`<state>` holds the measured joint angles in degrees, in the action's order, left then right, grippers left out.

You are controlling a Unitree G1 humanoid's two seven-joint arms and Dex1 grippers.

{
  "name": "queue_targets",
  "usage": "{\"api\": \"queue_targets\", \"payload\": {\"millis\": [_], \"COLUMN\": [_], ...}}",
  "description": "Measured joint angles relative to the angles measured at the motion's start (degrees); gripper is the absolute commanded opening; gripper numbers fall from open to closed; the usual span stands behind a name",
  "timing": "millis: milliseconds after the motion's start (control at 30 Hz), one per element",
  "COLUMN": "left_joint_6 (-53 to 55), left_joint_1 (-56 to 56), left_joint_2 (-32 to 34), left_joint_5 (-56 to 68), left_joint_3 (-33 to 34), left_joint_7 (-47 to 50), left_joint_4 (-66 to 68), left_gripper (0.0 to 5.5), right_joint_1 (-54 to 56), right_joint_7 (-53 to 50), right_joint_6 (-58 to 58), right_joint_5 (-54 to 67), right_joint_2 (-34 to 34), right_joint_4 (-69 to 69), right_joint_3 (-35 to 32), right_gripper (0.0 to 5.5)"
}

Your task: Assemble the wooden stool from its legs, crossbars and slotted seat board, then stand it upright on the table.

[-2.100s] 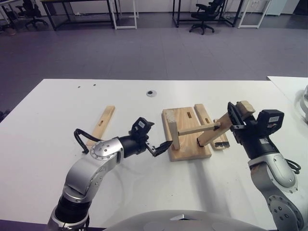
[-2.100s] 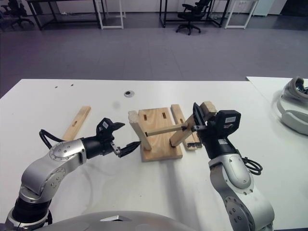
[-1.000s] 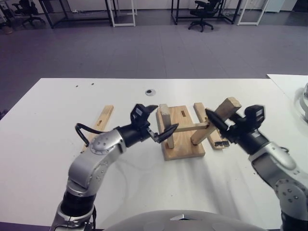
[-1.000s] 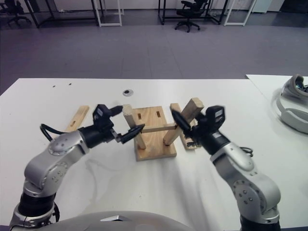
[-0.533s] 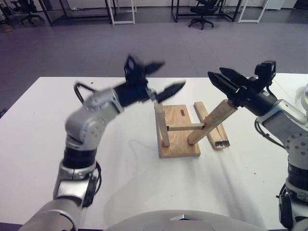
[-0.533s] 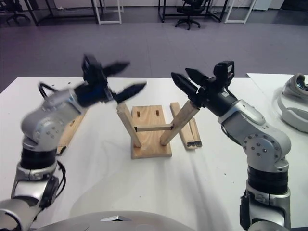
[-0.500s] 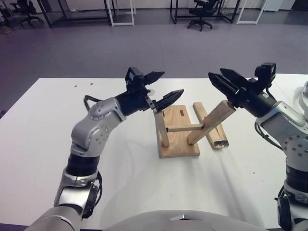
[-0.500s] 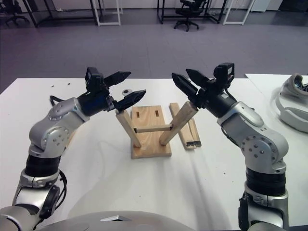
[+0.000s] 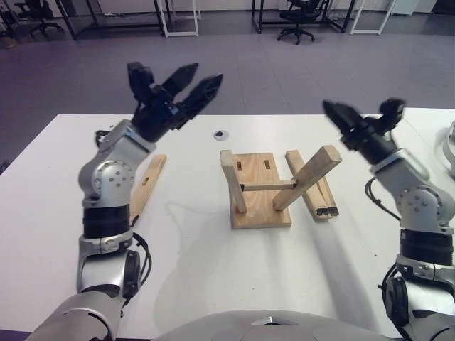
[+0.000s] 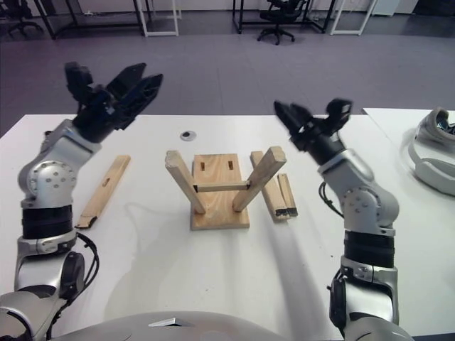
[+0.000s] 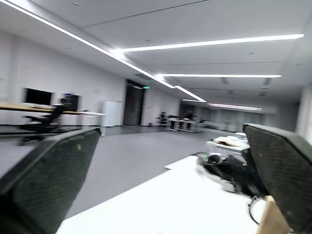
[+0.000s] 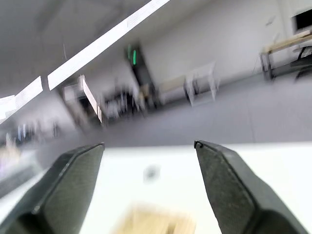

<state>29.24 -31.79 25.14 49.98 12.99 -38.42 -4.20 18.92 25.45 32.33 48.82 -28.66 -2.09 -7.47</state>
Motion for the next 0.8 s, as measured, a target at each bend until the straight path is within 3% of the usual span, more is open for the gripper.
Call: {"api": "queue_targets", "payload": {"millis": [133, 267, 333, 400, 567, 733, 800], "left_joint_6": [-3.19, -5.32, -8.36, -11.05, -12.47, -17.38, -17.38], "left_joint_1": [14.32, 27.54, 31.83, 36.31, 35.85, 26.89, 25.29], "left_joint_2": [16.23, 23.63, 26.61, 29.43, 27.69, 17.35, 14.51], "left_joint_5": [-13.53, -18.94, -24.02, -28.96, -36.09, -46.47, -48.03], "left_joint_3": [-0.94, -3.28, -7.55, -12.14, -20.21, -31.75, -32.49], "left_joint_7": [-10.4, -20.05, -22.81, -25.99, -24.72, -18.59, -16.01], "left_joint_4": [6.48, 1.52, -2.6, -7.48, -9.2, -2.92, -0.72], "left_gripper": [5.4, 5.4, 5.4, 5.4, 5.4, 5.4, 5.4], "right_joint_1": [-11.26, -12.2, -10.02, -4.0, 15.05, 24.72, 24.99], "right_joint_7": [7.44, 3.91, 1.94, 0.1, 1.67, 9.31, 14.66], "right_joint_6": [3.58, 4.5, 1.2, -3.2, -14.55, -37.44, -42.68], "right_joint_5": [-4.03, -8.53, -16.62, -23.79, -31.4, -49.69, -51.0], "right_joint_2": [2.55, 6.4, 4.78, 2.32, 2.55, 5.02, 4.17], "right_joint_4": [-8.69, -16.45, -13.19, -0.56, 32.81, 62.98, 66.91], "right_joint_3": [14.54, 19.5, 20.52, 17.13, 15.07, 26.98, 26.21], "right_gripper": [3.44, 3.44, 3.44, 3.44, 3.44, 3.44, 3.44]}}
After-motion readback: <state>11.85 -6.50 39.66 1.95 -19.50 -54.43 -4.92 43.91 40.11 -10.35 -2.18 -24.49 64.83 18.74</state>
